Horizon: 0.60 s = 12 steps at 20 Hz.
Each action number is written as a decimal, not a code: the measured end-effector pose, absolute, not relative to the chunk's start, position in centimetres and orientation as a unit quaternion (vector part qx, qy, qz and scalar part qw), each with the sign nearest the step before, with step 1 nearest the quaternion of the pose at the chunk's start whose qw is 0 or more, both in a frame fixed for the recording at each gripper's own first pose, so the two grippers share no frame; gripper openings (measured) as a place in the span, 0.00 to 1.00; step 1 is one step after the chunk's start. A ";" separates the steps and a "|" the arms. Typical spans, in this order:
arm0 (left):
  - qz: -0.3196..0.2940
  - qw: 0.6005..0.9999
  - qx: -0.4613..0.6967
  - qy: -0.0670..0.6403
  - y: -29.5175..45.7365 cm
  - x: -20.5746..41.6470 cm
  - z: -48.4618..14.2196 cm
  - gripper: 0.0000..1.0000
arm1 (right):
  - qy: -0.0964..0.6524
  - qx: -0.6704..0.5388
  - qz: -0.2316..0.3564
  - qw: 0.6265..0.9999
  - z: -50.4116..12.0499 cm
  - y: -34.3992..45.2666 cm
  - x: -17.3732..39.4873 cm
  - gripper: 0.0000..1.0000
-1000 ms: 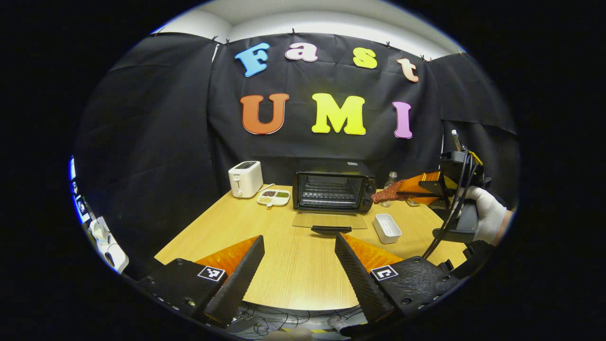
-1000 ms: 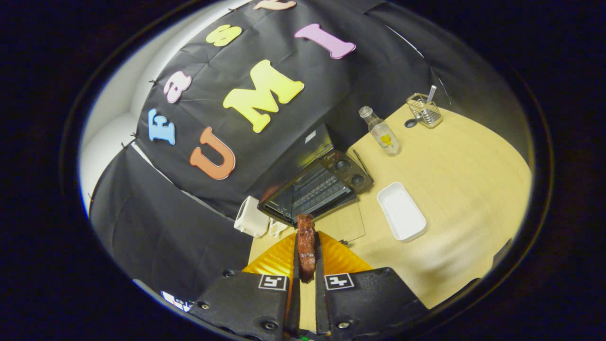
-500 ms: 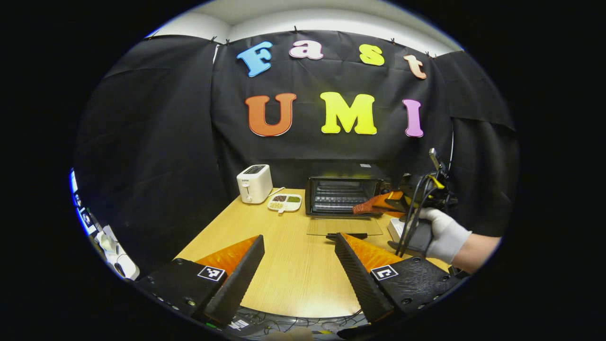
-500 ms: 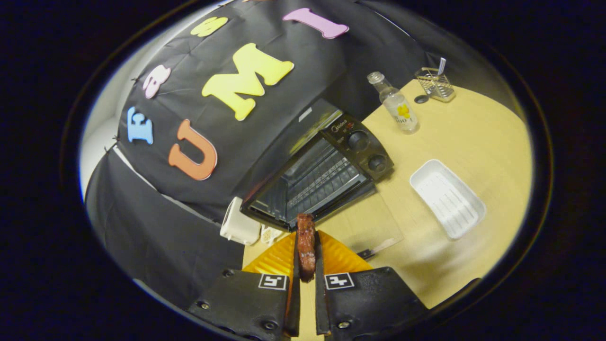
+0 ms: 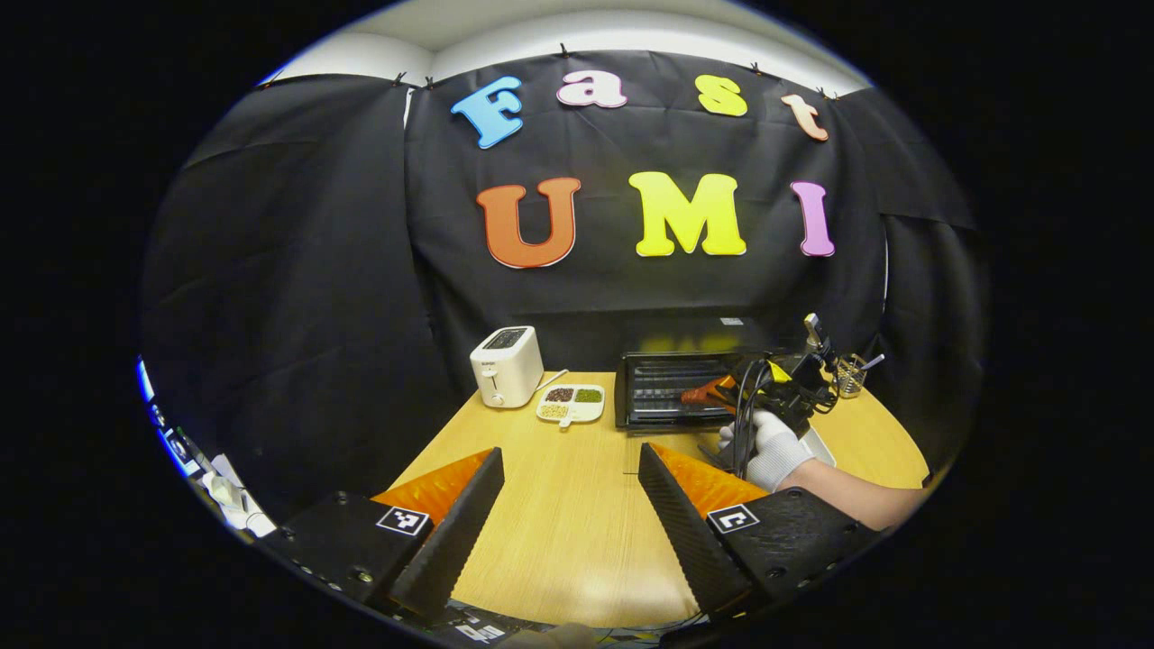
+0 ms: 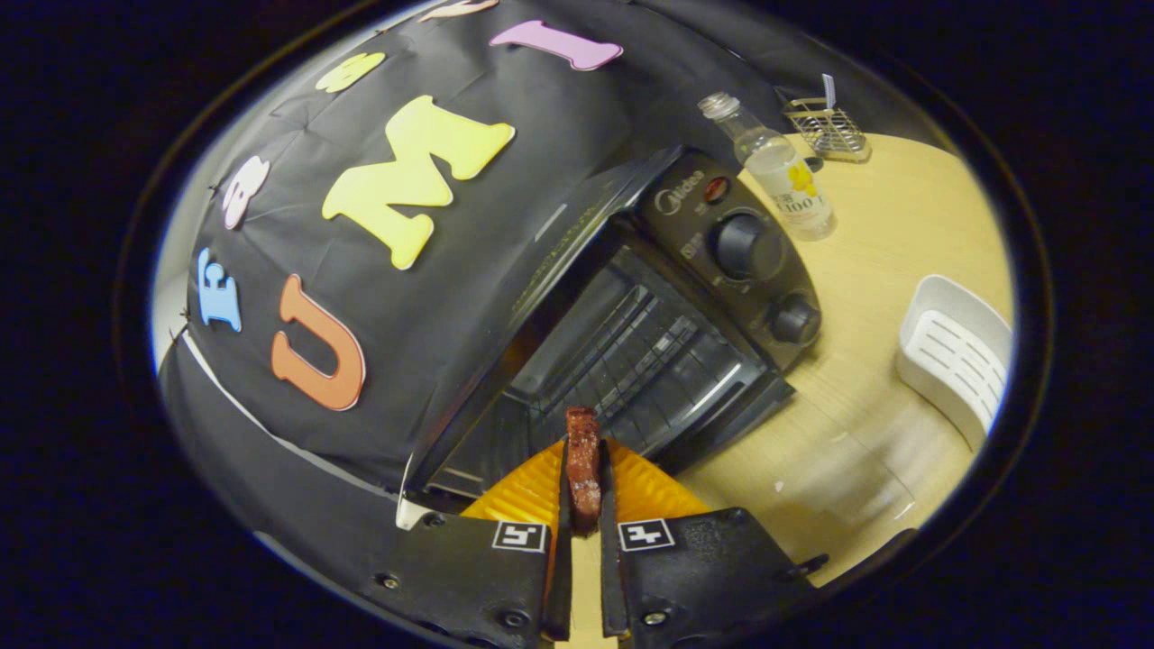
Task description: Open the electric oven with the left hand, put the food in, and close the electric oven.
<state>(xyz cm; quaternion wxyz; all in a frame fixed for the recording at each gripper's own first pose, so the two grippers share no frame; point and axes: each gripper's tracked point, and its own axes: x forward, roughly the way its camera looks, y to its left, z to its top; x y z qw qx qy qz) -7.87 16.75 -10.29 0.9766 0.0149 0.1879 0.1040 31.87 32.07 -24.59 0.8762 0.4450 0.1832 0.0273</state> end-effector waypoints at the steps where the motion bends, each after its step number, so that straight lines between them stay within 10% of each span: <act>1: 0.107 0.975 0.013 0.193 17.2 -7.7 -10.5 0.96 | 0.178 0.439 0.025 0.881 -24.5 32.4 32.8 0.16; 12: 0.136 0.965 -0.009 0.223 19.7 -7.1 -12.4 0.96 | 0.149 0.317 -0.009 0.936 -25.2 32.2 36.7 0.31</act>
